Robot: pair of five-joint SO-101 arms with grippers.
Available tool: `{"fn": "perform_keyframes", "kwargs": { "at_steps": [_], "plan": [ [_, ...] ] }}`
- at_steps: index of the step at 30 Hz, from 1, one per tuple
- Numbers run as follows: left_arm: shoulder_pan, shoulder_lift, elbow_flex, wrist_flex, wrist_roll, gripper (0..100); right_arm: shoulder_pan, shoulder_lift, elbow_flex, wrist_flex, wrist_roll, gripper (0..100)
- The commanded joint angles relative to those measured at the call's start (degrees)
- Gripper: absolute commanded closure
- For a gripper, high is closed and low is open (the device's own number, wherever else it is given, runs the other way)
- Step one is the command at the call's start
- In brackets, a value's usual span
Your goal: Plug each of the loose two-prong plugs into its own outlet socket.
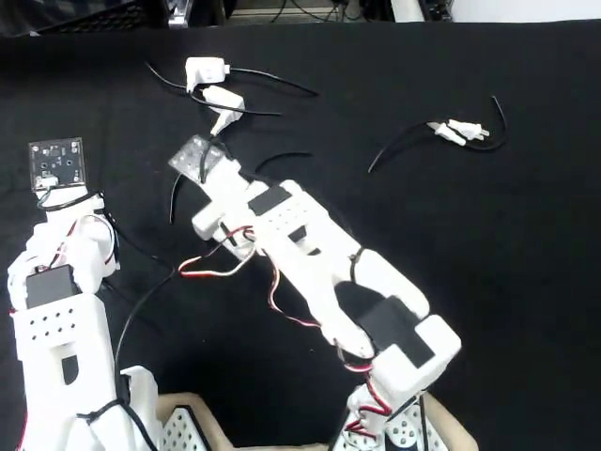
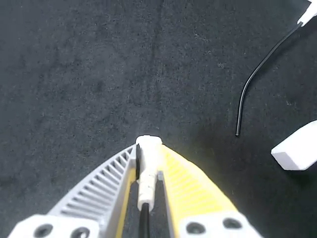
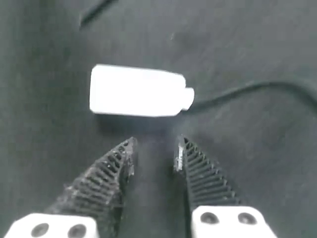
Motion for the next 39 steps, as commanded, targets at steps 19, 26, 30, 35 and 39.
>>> {"fn": "perform_keyframes", "kwargs": {
  "at_steps": [19, 26, 30, 35, 39],
  "plan": [
    [3.7, -0.1, 0.7, -1.4, 0.1, 97, -0.2, 18.1, -21.5, -5.0, 0.6, 85.8],
    [4.0, -0.1, 1.0, -1.4, 0.1, 97, -1.3, 7.3, -15.7, 6.3, 0.5, 85.8],
    [4.0, -0.1, 1.0, -1.4, 0.1, 97, -3.0, -3.1, -2.9, 5.5, 0.5, 85.8],
    [3.8, -0.1, 1.0, -1.5, 0.1, 97, -1.0, -15.0, 11.3, -0.2, 0.8, 85.8],
    [3.7, -0.2, 1.0, -1.5, 0.1, 97, 1.4, -22.5, 17.1, -1.2, 0.5, 85.5]
  ]
}}
